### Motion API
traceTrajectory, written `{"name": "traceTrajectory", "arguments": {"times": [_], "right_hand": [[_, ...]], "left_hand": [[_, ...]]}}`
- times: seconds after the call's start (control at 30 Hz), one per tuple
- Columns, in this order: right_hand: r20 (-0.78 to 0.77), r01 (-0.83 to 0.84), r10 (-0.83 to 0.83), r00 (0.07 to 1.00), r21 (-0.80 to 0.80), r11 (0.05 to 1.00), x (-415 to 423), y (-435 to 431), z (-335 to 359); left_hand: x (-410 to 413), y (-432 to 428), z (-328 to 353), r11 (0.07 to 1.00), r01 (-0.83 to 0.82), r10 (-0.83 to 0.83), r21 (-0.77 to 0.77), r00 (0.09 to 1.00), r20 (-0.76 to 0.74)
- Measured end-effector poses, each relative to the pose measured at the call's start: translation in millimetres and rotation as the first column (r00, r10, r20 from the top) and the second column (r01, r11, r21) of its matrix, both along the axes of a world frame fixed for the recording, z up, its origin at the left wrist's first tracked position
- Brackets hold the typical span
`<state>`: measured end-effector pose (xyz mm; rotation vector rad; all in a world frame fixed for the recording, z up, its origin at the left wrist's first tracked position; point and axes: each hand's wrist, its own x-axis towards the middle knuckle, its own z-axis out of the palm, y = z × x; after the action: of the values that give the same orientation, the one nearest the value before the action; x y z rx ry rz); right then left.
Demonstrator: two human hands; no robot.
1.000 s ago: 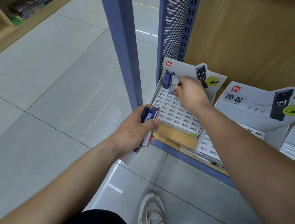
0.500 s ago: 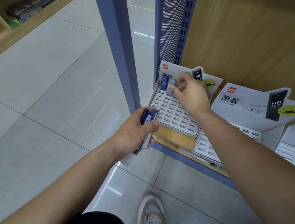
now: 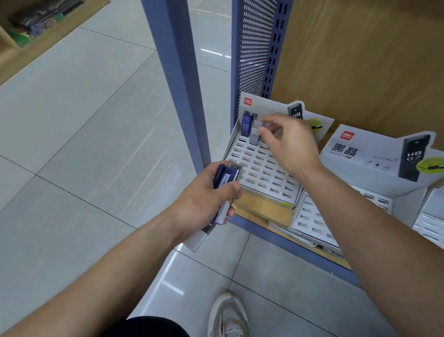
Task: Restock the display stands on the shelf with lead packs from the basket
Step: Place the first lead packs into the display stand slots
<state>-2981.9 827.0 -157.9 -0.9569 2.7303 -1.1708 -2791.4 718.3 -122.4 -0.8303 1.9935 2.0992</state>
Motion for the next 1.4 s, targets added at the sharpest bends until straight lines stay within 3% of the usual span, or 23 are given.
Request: {"name": "traceTrajectory", "arguments": {"times": [0.1, 0.2, 0.27, 0.5, 0.63, 0.8, 0.9, 1.07, 1.17, 1.4], "right_hand": [[0.213, -0.066, 0.086, 0.973, -0.1, 0.993, 31.6, 20.9, 27.5], [0.553, -0.179, 0.191, 0.811, -0.077, 0.981, 57.1, 39.3, 47.4], [0.634, -0.173, 0.188, 0.75, -0.087, 0.981, 59.4, 48.7, 52.2], [0.742, -0.125, 0.179, 0.646, -0.129, 0.984, 49.6, 73.0, 61.6], [0.808, 0.007, 0.122, 0.576, -0.154, 0.988, 45.5, 80.1, 63.7], [0.814, 0.155, 0.039, 0.58, -0.158, 0.975, 42.0, 84.5, 62.4], [0.84, 0.202, 0.069, 0.538, -0.207, 0.957, 41.0, 88.9, 60.9], [0.783, -0.022, 0.157, 0.602, -0.18, 0.983, 39.9, 99.3, 61.3], [0.781, -0.079, 0.215, 0.587, -0.209, 0.975, 41.0, 106.1, 62.9], [0.838, 0.209, 0.191, 0.511, -0.337, 0.918, 56.1, 136.6, 56.3]], "left_hand": [[-1.9, 4.3, 0.7, 0.999, 0.045, -0.045, -0.004, 0.999, -0.019], [-4.8, 11.4, 1.2, 0.996, 0.087, -0.087, -0.025, 0.996, -0.025], [-7.8, 18.9, 3.5, 0.993, 0.116, -0.118, -0.035, 0.993, -0.031], [-21.3, 39.0, 14.5, 0.986, 0.16, -0.162, -0.036, 0.985, -0.058], [-26.0, 46.4, 15.7, 0.988, 0.156, -0.155, 0.005, 0.987, -0.039], [-29.0, 48.7, 14.3, 0.991, 0.13, -0.13, -0.026, 0.991, -0.015], [-30.0, 48.4, 14.7, 0.99, 0.134, -0.134, -0.045, 0.991, -0.01], [-29.5, 48.2, 15.4, 0.986, 0.155, -0.156, -0.056, 0.988, -0.004], [-30.7, 48.6, 17.4, 0.987, 0.148, -0.148, -0.065, 0.989, 0.0], [-39.8, 52.4, 25.7, 0.983, 0.158, -0.157, -0.091, 0.987, 0.023]]}}
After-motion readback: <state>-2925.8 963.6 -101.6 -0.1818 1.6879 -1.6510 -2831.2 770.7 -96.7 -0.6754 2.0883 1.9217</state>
